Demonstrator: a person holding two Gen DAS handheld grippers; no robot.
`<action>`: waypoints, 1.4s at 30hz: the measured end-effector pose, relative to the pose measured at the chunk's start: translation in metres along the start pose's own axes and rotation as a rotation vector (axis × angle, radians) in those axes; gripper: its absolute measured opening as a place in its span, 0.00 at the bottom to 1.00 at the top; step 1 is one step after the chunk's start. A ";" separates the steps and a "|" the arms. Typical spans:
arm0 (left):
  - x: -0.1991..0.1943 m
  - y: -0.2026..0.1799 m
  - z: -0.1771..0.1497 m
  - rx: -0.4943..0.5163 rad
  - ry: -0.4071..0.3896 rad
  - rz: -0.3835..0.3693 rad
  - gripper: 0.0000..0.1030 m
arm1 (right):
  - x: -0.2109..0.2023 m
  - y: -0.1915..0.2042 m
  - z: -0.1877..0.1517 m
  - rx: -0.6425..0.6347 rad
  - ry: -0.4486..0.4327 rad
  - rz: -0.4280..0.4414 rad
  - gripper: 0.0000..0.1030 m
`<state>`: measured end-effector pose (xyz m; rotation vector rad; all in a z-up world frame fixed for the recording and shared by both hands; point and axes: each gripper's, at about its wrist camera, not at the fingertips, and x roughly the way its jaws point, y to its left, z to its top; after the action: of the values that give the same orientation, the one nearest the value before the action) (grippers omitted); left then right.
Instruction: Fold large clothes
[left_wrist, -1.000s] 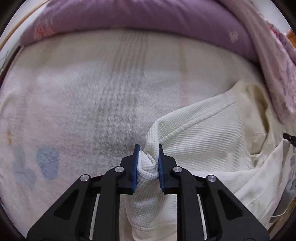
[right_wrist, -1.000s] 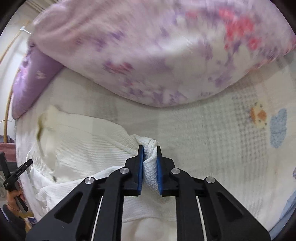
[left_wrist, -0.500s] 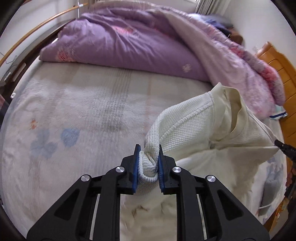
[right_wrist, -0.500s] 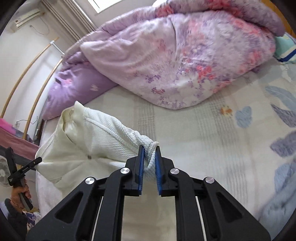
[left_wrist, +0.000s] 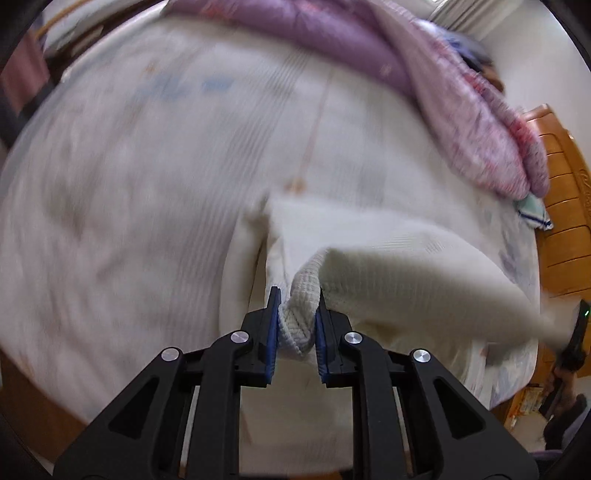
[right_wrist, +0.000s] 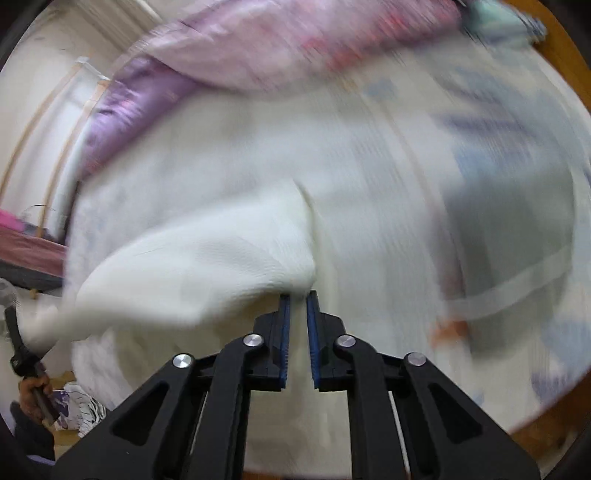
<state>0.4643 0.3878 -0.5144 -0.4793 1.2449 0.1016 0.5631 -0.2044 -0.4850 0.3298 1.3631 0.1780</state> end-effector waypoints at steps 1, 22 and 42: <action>0.005 0.004 -0.013 -0.006 0.004 0.005 0.19 | 0.012 -0.018 -0.019 0.056 0.041 -0.002 0.05; 0.076 0.025 -0.108 -0.426 0.093 -0.059 0.66 | 0.124 -0.036 -0.087 0.600 0.205 0.207 0.35; 0.071 0.033 -0.097 -0.374 0.138 -0.069 0.66 | 0.073 0.032 -0.079 0.204 0.229 -0.162 0.20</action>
<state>0.3906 0.3650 -0.6126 -0.8645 1.3483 0.2490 0.5026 -0.1408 -0.5555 0.3757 1.6321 -0.0615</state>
